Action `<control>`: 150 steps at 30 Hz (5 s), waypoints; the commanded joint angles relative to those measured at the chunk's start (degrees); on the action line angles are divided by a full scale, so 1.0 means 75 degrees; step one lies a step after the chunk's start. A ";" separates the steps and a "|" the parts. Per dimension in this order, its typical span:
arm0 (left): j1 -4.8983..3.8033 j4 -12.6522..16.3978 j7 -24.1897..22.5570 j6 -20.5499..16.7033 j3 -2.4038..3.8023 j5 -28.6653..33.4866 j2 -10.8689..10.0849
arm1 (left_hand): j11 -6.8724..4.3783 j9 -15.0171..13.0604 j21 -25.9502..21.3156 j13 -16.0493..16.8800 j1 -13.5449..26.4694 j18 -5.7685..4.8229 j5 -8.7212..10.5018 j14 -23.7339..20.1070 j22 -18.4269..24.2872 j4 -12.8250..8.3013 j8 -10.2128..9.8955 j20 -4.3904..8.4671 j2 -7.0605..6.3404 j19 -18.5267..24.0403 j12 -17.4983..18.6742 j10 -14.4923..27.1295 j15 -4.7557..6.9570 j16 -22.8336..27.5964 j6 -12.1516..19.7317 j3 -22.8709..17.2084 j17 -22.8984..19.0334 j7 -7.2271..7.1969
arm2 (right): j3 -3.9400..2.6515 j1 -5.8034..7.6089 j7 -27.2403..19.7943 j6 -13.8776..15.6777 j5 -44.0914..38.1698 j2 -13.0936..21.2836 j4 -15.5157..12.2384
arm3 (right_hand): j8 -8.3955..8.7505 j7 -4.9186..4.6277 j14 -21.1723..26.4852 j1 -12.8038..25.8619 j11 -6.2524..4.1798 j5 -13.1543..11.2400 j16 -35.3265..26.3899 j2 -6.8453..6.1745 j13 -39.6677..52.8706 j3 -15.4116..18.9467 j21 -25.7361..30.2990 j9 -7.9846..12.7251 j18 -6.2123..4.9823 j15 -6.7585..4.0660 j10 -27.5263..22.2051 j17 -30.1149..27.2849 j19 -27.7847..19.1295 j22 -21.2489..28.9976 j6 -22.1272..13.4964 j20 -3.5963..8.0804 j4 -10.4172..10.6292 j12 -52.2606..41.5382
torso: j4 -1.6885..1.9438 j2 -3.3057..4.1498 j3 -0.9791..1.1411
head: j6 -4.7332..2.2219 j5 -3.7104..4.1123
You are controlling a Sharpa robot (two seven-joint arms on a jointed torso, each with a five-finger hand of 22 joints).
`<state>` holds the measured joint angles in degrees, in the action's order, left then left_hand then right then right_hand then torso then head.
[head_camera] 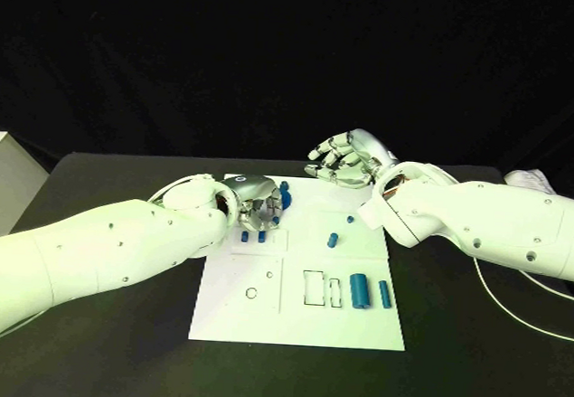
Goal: Assemble the parts on the task board
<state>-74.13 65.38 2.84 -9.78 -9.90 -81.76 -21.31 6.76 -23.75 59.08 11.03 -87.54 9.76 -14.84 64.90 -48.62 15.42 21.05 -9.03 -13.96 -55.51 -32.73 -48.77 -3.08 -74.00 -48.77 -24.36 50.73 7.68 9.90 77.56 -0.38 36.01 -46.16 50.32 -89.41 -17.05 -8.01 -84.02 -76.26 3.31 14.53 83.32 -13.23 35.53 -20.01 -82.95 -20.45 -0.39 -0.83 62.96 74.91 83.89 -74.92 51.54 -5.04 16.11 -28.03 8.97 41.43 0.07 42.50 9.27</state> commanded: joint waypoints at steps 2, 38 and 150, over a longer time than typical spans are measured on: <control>0.0006 -0.0032 -0.0019 0.0143 0.0002 -0.0024 0.0058 | 0.0004 0.0022 0.0121 -0.0030 -0.0115 -0.0043 0.0001 0.0091 -0.0116 -0.0030 -0.0057 -0.0006 0.0039 -0.0103 0.0048 -0.0082 0.0006 -0.0098 -0.0102 -0.0094 0.0050 0.0000 | -0.0002 -0.0002 -0.0084 -0.0042 -0.0024 -0.0009 -0.0019 | -0.0025 -0.0048 -0.0473 0.0029 0.0048 -0.0010 -0.0028 -0.0069 -0.0006 -0.0032 0.0038 -0.0009 -0.0151 0.0016 -0.0012 0.0803 0.0478 -0.1648 0.0013 -0.0011 0.0007 0.0037 | -0.0007 -0.0005 -0.0002 | 0.0006 0.0011; 0.0115 -0.0278 -0.0423 -0.0139 -0.0006 0.0185 0.0259 | -0.0219 0.0003 0.0977 -0.0215 -0.0214 -0.0158 0.0054 0.0756 -0.1044 -0.0601 -0.0210 0.0163 0.0175 -0.0423 0.0364 -0.0881 0.0197 -0.0796 -0.0650 -0.0709 0.0624 0.0003 | -0.0002 0.0001 -0.0030 -0.0120 -0.0032 -0.0023 -0.0043 | -0.0030 -0.0048 -0.0473 0.0073 0.0048 -0.0014 -0.0032 -0.0066 -0.0051 -0.0032 0.0049 -0.0013 -0.0153 0.0019 0.0022 0.0799 0.0475 -0.1645 0.0021 -0.0015 0.0020 0.0067 | 0.0015 -0.0016 -0.0006 | 0.0078 0.0070; 0.0181 -0.0215 -0.0419 0.0295 0.0298 0.0770 -0.0318 | -0.0273 -0.0154 0.1378 -0.0370 0.0328 -0.0236 0.0055 0.1167 -0.1541 -0.1094 -0.0463 0.0217 0.0163 -0.0686 0.1505 -0.1747 0.0258 -0.1032 -0.1125 -0.1132 0.0823 0.0042 | -0.0002 -0.0001 -0.0005 -0.0171 -0.0120 0.0016 -0.0046 | -0.0038 -0.0038 -0.0472 0.0101 0.0040 -0.0018 -0.0040 -0.0067 -0.0111 -0.0037 0.0069 -0.0019 -0.0157 0.0014 0.0069 0.0791 0.0470 -0.1639 0.0033 -0.0015 0.0011 0.0105 | 0.0116 -0.0087 -0.0027 | 0.0194 0.0125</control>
<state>-72.85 63.87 -0.04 -8.70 -7.57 -75.63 -23.86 4.80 -24.95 69.33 8.27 -85.56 8.82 -14.32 73.20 -60.26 7.57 17.37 -7.36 -12.93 -60.41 -21.67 -61.36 -1.13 -81.42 -56.84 -32.98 56.97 8.20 9.90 77.57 -0.08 35.38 -46.45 50.47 -89.65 -17.05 -8.02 -84.02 -75.81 3.68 14.53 83.32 -13.67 34.75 -20.01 -82.56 -20.49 -0.39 -0.83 63.34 74.91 83.89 -74.93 51.54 -5.04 16.11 -27.37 9.89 40.75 -0.15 43.98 10.26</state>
